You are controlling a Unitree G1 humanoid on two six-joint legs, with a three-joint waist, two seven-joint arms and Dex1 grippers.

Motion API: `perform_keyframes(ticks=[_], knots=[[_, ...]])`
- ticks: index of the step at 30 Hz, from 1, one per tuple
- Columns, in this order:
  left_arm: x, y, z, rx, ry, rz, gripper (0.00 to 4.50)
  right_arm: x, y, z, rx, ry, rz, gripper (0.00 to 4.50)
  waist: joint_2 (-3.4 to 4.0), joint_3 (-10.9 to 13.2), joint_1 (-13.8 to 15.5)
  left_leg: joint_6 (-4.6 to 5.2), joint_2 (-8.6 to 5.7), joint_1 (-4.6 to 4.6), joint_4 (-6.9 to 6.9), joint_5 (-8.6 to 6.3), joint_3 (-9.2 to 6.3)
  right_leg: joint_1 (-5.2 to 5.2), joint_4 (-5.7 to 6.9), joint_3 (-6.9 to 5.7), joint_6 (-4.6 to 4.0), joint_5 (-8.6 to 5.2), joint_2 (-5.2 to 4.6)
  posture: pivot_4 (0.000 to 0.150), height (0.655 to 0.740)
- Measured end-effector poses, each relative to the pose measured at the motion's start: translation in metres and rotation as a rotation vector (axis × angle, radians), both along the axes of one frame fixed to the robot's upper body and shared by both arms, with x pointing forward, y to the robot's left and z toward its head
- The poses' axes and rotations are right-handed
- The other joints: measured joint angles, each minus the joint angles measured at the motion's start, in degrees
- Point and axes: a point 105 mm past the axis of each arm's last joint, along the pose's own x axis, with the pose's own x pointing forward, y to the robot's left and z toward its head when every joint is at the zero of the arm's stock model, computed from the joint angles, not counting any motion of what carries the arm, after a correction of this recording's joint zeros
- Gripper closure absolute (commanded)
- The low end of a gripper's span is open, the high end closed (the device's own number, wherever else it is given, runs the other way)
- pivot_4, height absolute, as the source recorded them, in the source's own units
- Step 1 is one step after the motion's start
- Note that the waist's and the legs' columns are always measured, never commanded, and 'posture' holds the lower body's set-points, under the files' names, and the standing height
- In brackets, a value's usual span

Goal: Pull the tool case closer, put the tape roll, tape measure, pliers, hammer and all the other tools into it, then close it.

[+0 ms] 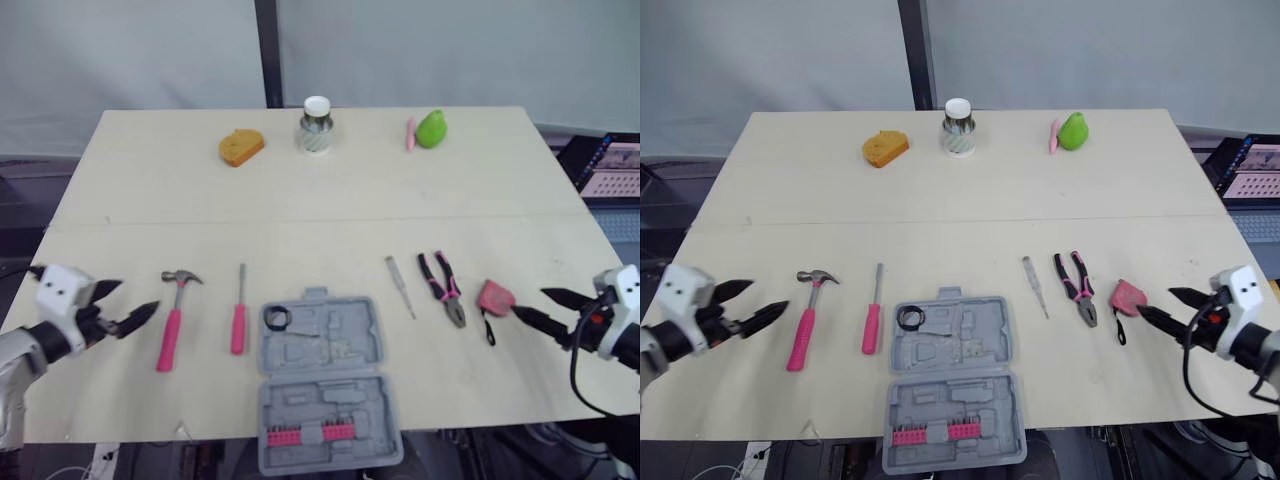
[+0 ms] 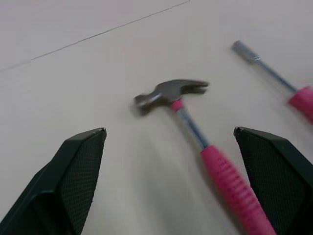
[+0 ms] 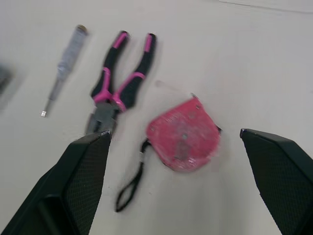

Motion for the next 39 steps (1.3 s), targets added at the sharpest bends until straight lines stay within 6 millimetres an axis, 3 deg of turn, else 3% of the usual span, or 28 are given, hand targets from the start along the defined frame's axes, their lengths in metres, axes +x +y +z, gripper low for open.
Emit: perform_keyframes(ticks=[7, 13, 16, 21, 23, 31, 35, 39], knots=[[0.004, -0.065, 0.008, -0.002, -0.005, -0.280, 0.02, -0.006, 0.053, 0.020, 0.023, -0.049, 0.099, 0.00, 0.03, -0.01, 0.21, 0.00, 0.01, 0.01, -0.04, 0.00, 0.01, -0.02, 0.01, 0.01, 0.00, 0.00, 0.02, 0.150, 0.7400], [-0.009, -0.090, 0.005, 0.021, 0.046, -0.447, 0.02, -0.017, 0.097, 0.025, 0.060, -0.042, 0.229, 0.00, 0.02, 0.00, 0.66, 0.00, -0.01, 0.02, 0.01, 0.00, 0.00, 0.00, 0.01, 0.06, 0.00, 0.00, 0.02, 0.150, 0.7400], [-0.012, -0.099, 0.003, 0.023, 0.055, -0.496, 0.02, -0.018, 0.107, 0.023, 0.062, -0.036, 0.245, 0.00, 0.02, 0.00, 1.14, 0.00, -0.04, 0.00, 0.06, 0.00, -0.01, 0.01, 0.01, 0.10, 0.00, 0.00, 0.02, 0.150, 0.7400], [-0.016, -0.105, 0.000, 0.012, 0.049, -0.521, 0.02, -0.015, 0.103, 0.017, 0.068, -0.044, 0.169, 0.00, 0.02, 0.00, 1.08, 0.00, -0.04, -0.01, 0.05, 0.00, 0.00, 0.00, 0.00, 0.10, 0.00, 0.00, 0.02, 0.150, 0.7400], [-0.019, -0.117, 0.003, 0.009, 0.014, -0.566, 0.02, -0.017, 0.098, 0.011, 0.070, -0.044, 0.119, 0.00, 0.02, 0.00, 1.14, 0.00, -0.04, -0.01, 0.05, 0.00, -0.05, 0.02, 0.03, 0.10, 0.00, 0.00, 0.03, 0.150, 0.7400], [-0.017, -0.188, 0.020, -0.008, -0.146, -0.867, 0.02, -0.018, 0.055, -0.010, -0.020, -0.071, -0.264, 0.00, 0.11, -0.06, 1.26, 0.00, -0.08, 0.00, 0.08, 0.00, -0.02, 0.01, 0.07, 0.16, 0.00, 0.00, 0.02, 0.150, 0.7400], [-0.010, -0.222, 0.031, -0.021, -0.242, -1.031, 0.02, -0.032, 0.054, -0.031, -0.013, -0.024, -0.381, 0.00, 0.20, -0.11, 1.07, 0.00, -0.08, 0.01, 0.08, 0.00, 0.03, -0.01, 0.08, 0.14, 0.00, 0.00, 0.04, 0.150, 0.7400], [-0.005, -0.245, 0.031, -0.033, -0.281, -1.135, 0.02, -0.036, 0.043, -0.039, -0.035, -0.021, -0.479, 0.00, 0.27, -0.15, 0.81, 0.00, -0.07, 0.04, 0.04, 0.00, 0.09, -0.06, 0.08, 0.14, -0.01, 0.00, 0.04, 0.150, 0.7400]])
